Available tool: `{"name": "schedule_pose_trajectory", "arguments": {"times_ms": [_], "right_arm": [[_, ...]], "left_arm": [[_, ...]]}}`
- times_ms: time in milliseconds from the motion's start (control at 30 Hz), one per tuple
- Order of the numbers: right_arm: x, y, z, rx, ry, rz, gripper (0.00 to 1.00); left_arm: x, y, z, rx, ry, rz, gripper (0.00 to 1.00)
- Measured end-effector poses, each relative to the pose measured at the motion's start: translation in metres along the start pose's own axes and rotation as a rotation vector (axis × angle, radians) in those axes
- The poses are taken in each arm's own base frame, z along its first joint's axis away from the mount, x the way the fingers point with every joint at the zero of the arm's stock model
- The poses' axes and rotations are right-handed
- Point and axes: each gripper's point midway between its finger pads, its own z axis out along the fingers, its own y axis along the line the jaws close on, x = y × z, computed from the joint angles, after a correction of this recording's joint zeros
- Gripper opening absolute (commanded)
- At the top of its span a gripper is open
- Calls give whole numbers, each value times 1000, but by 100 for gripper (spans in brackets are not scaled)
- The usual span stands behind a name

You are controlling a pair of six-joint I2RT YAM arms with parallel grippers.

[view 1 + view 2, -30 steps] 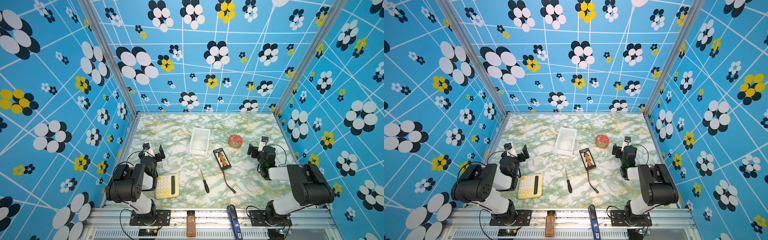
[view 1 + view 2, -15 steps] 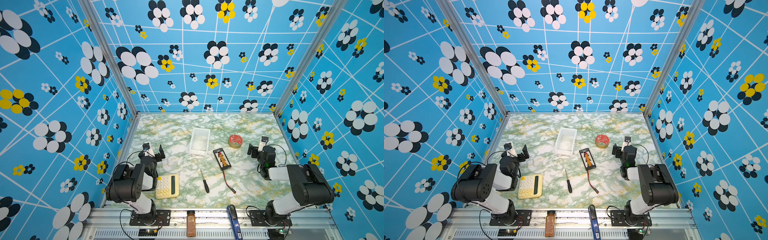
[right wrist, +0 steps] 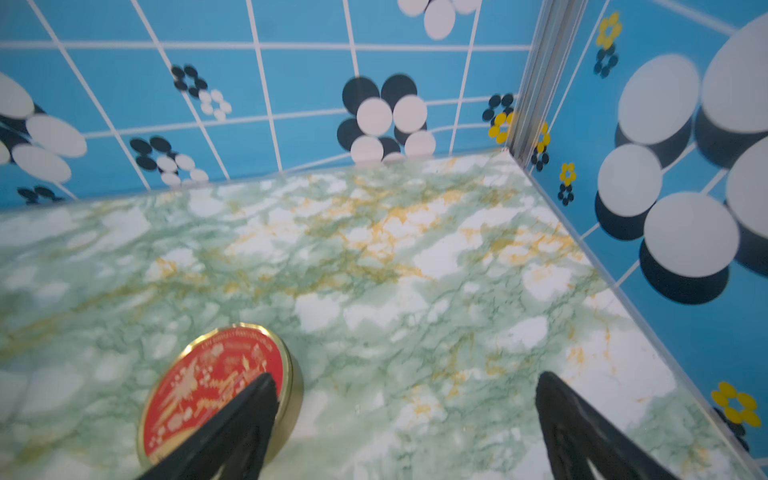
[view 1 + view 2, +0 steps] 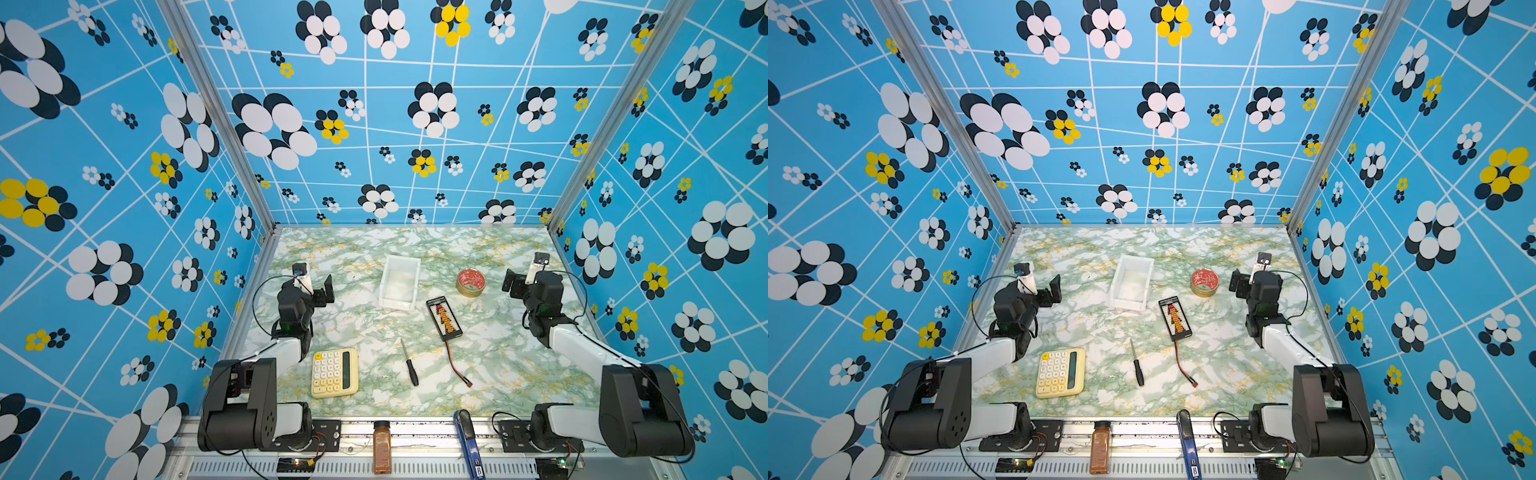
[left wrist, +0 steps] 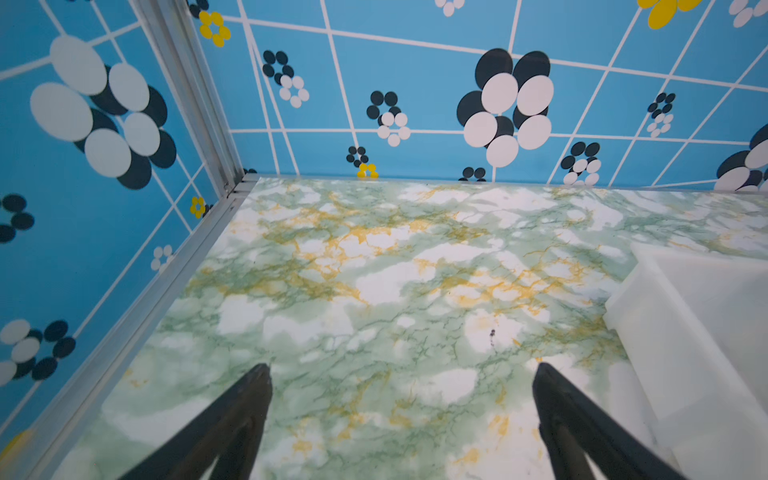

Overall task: Put the screwdriver in the bin
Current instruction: 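Reach the right gripper across to the black-handled screwdriver while the left arm lifts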

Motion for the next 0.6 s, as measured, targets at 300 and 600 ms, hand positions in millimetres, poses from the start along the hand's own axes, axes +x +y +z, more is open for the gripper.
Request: {"name": "schedule_pose_trajectory", "arguments": {"times_ms": [300, 600], "right_arm": [[-39, 30, -75, -200, 120, 297, 99], [76, 156, -163, -488, 535, 38, 79]], "left_arm": [[9, -12, -9, 75, 318, 46, 99], [-19, -27, -40, 147, 499, 75, 99]]}}
